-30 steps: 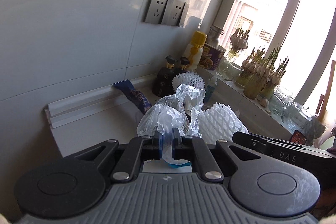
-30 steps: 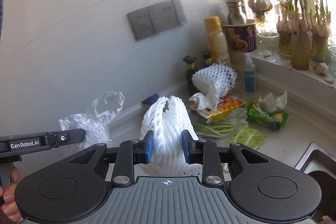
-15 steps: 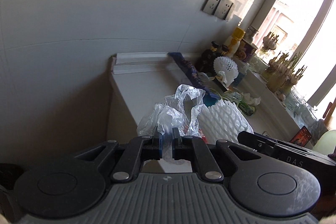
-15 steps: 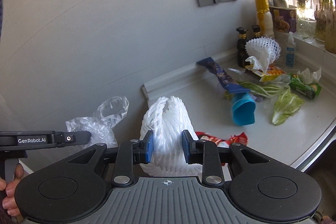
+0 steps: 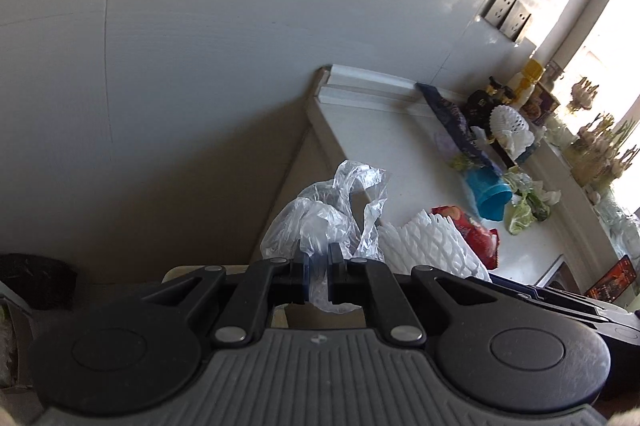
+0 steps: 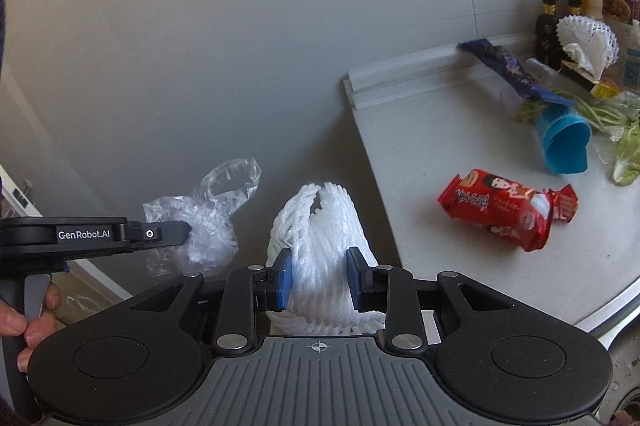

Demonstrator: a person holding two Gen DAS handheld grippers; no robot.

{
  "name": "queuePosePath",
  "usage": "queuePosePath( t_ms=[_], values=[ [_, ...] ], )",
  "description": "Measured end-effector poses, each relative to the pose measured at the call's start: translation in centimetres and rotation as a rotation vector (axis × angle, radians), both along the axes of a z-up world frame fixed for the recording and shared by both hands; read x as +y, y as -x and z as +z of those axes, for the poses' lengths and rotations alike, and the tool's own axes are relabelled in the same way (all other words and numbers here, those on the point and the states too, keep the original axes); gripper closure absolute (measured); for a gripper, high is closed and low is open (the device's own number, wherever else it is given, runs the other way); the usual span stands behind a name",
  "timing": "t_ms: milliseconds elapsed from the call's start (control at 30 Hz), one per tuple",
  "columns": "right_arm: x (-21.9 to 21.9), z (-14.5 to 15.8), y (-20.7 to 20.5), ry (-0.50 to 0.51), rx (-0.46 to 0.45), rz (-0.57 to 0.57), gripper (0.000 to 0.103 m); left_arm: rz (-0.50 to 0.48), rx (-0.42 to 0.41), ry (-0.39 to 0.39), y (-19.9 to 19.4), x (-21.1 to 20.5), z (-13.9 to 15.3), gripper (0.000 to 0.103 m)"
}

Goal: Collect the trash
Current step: 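Carry the plastic bag and foam net down over the white bin with both tools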

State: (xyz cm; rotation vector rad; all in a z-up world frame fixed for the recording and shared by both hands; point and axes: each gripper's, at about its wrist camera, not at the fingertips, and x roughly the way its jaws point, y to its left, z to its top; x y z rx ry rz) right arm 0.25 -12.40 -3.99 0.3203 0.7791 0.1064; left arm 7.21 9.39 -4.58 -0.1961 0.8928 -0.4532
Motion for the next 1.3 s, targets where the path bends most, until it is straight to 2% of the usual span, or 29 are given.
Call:
queuePosePath(
  t_ms=[133,500,633,867,1100,1167,1300],
  values=[
    [2.3,-2.4,-1.4,0.049,0.019,0.057,0.076,0.027,0.029,-0.014,-0.5,1.7,-2.4,0.096],
    [8.1,-9.5,-4.4,0.125,0.077,0.167,0.076,0.016,0.058,-0.042,-2.5,4.6,-8.8,0.096],
    [9.3,-12.5,-5.8,0.127,0.103,0.145,0.076,-0.008,0.05,-0.078,-3.6,5.5,-11.1,0.096],
    [10.0,-18.4,-8.1,0.127,0.173,0.095,0.076,-0.027,0.085,-0.116,-5.4,6.8,-16.2,0.096],
    [9.9,-24.5,-10.5,0.088,0.264,0.03,0.076,-0.075,0.124,-0.156,-6.0,5.6,-21.6,0.096],
    [10.1,-26.7,-11.5,0.081,0.291,0.028,0.076,-0.055,0.151,-0.157,-6.5,5.4,-23.9,0.096],
    [10.4,-30.3,-13.2,0.115,0.313,0.034,0.076,0.054,0.217,-0.089,-7.7,5.3,-27.4,0.096]
  ],
)
